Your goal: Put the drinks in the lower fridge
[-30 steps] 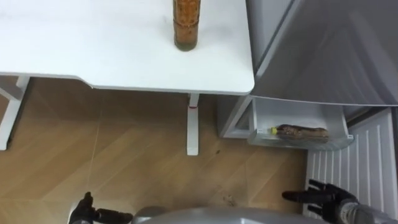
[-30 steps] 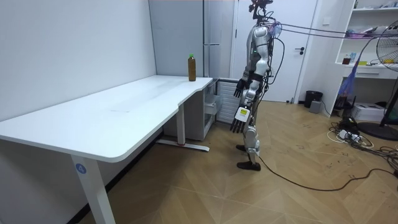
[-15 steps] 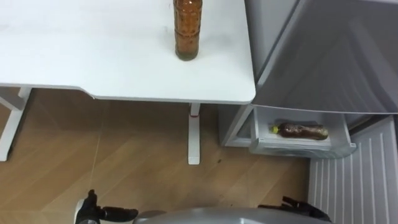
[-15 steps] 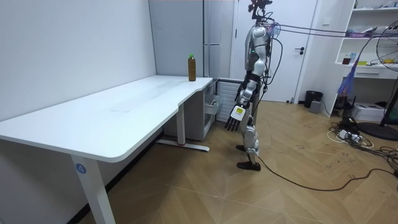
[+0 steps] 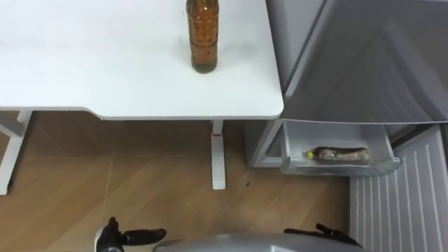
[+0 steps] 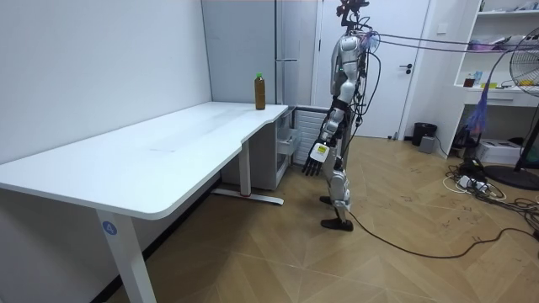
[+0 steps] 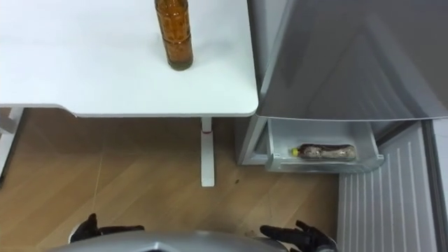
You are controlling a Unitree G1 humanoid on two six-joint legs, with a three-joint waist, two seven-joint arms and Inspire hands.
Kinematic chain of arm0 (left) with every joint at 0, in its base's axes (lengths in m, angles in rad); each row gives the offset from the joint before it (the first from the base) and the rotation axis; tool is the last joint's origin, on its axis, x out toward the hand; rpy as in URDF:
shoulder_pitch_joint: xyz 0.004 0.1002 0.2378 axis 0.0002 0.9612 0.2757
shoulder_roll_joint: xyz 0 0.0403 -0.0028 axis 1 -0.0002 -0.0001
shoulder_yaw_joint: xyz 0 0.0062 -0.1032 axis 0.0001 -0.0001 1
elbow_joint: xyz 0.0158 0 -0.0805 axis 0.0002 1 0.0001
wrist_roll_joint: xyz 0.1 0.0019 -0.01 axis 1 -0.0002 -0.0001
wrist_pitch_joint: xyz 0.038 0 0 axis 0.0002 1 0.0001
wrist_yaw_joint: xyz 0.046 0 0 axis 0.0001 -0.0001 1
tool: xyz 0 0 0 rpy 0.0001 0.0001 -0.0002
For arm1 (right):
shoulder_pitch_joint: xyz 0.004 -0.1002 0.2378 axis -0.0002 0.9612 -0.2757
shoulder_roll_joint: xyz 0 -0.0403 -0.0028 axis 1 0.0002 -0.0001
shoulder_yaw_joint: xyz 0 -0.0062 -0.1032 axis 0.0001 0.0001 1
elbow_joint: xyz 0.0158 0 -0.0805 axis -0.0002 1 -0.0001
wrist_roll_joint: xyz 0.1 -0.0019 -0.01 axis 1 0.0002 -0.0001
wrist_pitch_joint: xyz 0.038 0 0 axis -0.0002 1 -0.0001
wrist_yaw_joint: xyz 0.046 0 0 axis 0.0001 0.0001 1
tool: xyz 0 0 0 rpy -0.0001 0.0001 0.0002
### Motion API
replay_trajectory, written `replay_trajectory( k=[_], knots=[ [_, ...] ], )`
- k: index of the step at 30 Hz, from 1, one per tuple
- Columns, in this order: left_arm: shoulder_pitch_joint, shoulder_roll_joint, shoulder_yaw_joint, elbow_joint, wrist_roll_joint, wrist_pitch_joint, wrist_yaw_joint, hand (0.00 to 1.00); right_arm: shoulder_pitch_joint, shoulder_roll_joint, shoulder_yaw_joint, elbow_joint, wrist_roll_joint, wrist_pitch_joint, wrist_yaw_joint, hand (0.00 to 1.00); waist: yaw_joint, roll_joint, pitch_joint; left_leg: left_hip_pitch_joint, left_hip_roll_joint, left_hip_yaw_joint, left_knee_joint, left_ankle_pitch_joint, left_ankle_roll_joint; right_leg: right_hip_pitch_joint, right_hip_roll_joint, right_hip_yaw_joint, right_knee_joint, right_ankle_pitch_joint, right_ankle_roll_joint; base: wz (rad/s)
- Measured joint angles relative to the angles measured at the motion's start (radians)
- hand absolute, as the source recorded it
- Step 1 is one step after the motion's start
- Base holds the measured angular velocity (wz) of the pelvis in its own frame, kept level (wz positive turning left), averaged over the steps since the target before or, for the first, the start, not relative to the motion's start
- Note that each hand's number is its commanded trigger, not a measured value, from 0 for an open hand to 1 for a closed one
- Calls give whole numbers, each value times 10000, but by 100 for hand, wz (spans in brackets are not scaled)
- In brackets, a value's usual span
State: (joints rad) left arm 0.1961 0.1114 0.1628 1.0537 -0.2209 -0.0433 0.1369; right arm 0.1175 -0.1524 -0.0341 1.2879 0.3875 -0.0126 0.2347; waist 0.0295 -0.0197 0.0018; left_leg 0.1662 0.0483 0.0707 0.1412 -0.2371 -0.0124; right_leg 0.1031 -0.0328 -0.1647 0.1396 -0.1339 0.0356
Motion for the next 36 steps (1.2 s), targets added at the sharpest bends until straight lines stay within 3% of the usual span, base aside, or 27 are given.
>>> replay_trajectory(
  k=[4, 10, 14, 17, 21, 24, 27, 36],
  knots=[
    [-144, -65, 660, -52, -749, -96, 142, 0, 35, 1, -316, 20, -157, -19, 78, 0, -38, 22, 16, 7, -1, -17, 2, -1, -2, 8, -3, -31, 3, -6, 5, 0],
    [-139, -68, 938, -887, -1841, -100, 942, 0, 31, 2, -327, -14, -455, -82, -160, 0, 13, 8, -4, 17, 1, -22, 23, -47, -9, 19, 8, -2, 5, -23, -8, 0],
    [-120, -66, 1215, -1827, -2207, -490, 2236, 0, 33, 33, -338, -60, -476, -94, -492, 0, 33, 18, -6, 15, 0, -22, 31, -46, -10, 5, 6, 0, 22, -23, -8, 0],
    [-42, -60, 1340, -2931, -2396, -534, 3068, 0, 100, 34, -334, -243, -577, -96, -582, 0, 53, 16, -8, 5, 0, -34, 22, -47, -10, 0, 7, -6, 14, -23, -8, 0],
    [-25, -62, 1363, -4199, -2247, -1108, 4132, 0, 249, 34, -329, -568, -1129, -234, -719, 0, 60, 32, -28, 8, 0, 10, -12, -45, -9, -59, 7, 12, 71, -25, -6, -3],
    [82, -68, 1318, -5536, -2083, -1156, 4721, 0, 245, 48, -306, -686, -1242, -320, -718, 0, 79, -8, -54, -35, 0, -4, -17, -44, -9, -123, 6, 3, 101, -26, -5, 0],
    [84, 25, 1314, -6899, -1743, -1523, 5267, 0, 248, 41, -309, -752, -1328, -321, -714, 0, 98, 39, -82, -27, 2, 21, -25, -44, -8, -143, 6, 19, 108, -25, -5, -2],
    [203, 24, 1199, -9960, -876, -1598, 5768, 0, 377, 45, -319, -822, -1358, -358, -708, 0, 57, 108, -66, -1, 8, 1, -59, -44, -8, -145, 15, -14, 104, -23, -8, -2]
  ],
)
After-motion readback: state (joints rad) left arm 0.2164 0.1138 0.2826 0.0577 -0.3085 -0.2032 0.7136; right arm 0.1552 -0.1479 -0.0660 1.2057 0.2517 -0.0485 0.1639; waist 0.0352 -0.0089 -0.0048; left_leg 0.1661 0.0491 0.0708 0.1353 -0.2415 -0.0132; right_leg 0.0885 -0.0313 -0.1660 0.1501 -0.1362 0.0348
